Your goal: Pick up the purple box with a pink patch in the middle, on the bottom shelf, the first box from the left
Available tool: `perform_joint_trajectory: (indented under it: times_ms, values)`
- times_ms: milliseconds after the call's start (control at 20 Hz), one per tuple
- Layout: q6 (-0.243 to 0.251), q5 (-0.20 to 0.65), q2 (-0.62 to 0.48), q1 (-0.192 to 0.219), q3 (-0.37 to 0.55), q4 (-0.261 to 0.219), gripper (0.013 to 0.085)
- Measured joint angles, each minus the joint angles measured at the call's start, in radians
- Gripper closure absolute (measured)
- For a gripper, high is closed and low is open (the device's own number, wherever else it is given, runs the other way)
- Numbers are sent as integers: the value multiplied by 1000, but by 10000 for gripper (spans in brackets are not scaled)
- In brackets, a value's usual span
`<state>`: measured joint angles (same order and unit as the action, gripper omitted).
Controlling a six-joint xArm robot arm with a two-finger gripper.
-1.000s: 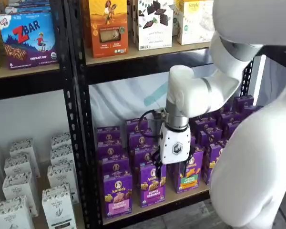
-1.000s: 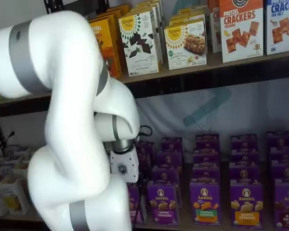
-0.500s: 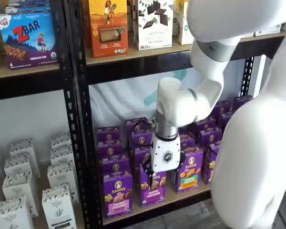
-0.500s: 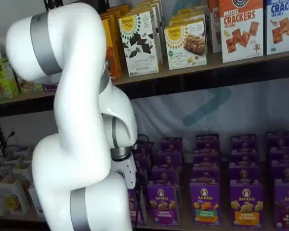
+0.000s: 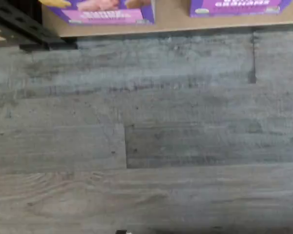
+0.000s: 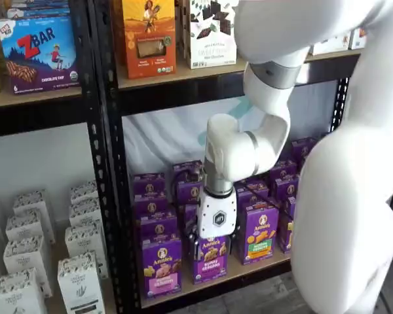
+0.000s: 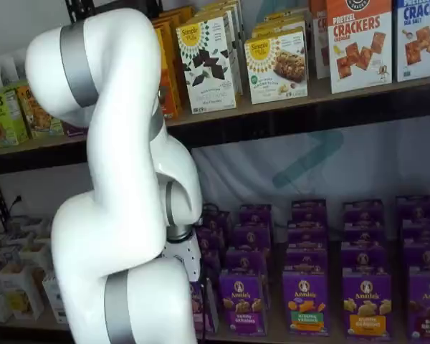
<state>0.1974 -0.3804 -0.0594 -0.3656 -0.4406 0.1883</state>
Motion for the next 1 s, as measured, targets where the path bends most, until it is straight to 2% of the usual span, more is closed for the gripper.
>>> perform_joint_trajectory:
  times_ms: [150, 250, 400, 550, 750, 1000]
  values:
    - [42, 16, -68, 4, -54, -51, 130]
    - [27, 36, -135, 5, -108, -38, 130]
    - [-23, 55, -220, 6, -186, 13, 130]
    - [-47, 49, -283, 11, -252, 33, 130]
    - [-55, 41, -355, 20, -333, 34, 130]
    - [-34, 21, -441, 31, -434, 1, 130]
